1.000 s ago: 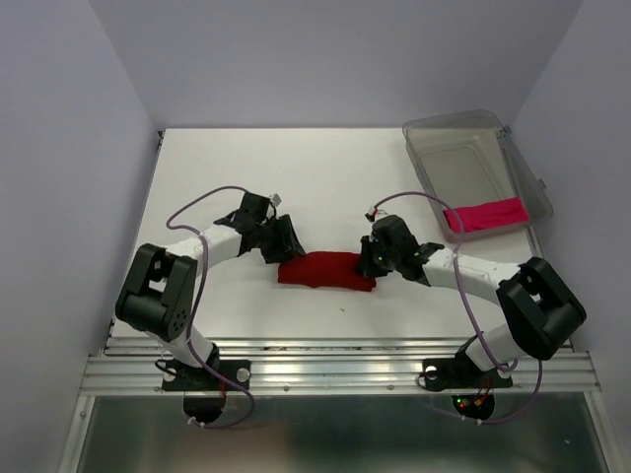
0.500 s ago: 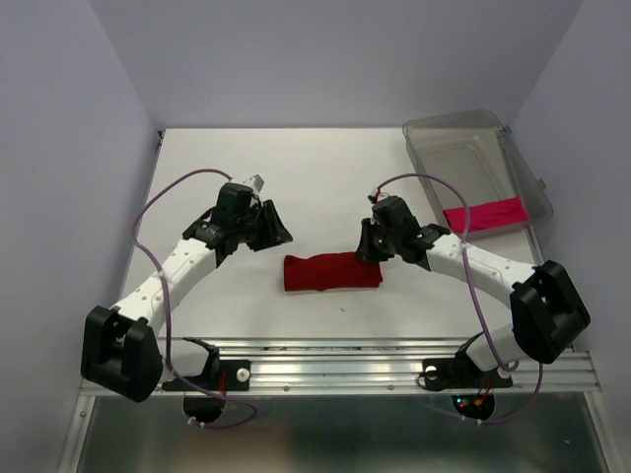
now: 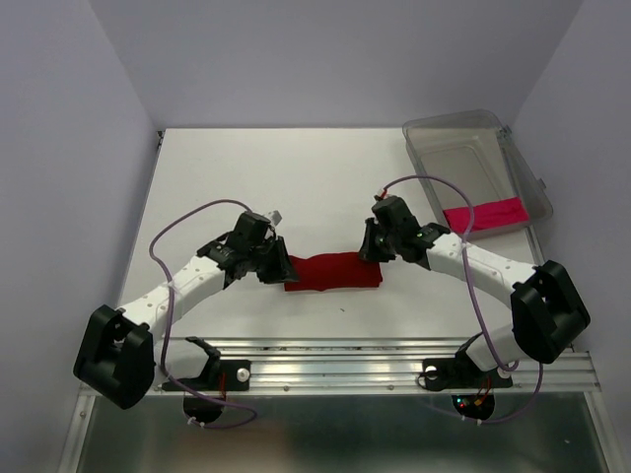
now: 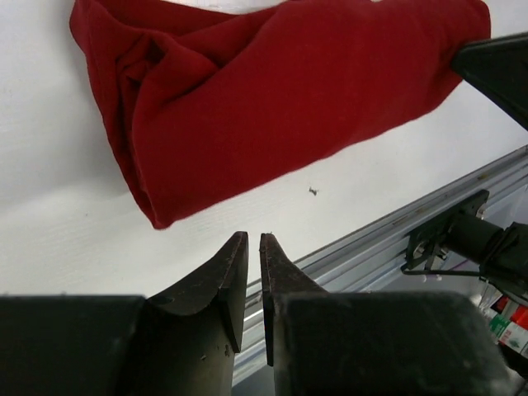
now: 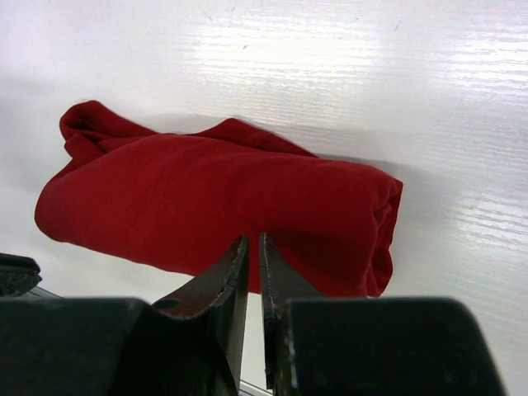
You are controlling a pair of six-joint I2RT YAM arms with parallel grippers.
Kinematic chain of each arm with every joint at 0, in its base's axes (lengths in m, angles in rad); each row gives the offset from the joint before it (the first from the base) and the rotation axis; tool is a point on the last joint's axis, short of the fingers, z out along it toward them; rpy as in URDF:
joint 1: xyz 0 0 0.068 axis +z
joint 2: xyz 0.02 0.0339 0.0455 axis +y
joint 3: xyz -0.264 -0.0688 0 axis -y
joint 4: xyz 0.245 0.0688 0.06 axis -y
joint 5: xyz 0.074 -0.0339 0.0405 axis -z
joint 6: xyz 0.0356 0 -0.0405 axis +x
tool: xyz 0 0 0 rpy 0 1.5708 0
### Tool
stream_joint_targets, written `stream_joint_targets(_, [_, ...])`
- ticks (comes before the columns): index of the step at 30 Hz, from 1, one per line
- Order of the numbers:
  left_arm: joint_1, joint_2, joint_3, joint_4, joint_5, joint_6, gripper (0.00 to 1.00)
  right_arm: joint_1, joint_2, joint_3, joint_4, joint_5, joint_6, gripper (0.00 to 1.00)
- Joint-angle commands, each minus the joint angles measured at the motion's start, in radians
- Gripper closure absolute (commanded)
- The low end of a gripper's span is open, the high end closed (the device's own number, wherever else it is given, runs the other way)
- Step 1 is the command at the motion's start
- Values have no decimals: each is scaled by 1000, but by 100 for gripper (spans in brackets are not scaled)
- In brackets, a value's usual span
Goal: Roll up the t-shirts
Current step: Roll the T-shirt to the center of the board.
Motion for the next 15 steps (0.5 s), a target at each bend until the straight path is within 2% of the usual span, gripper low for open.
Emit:
stream_joint_targets(1, [-1,46,-36,109,8,-31,78,-5,-20,9,-11,60,30,84])
stream_joint_targets(8, [0,121,35,139,-69,-19,77,-16,-21,-43,-10,98,40,84])
stream_joint_targets(15, [4,262,101,192,-83,20,78,-16,106,-86,61,129,28,87])
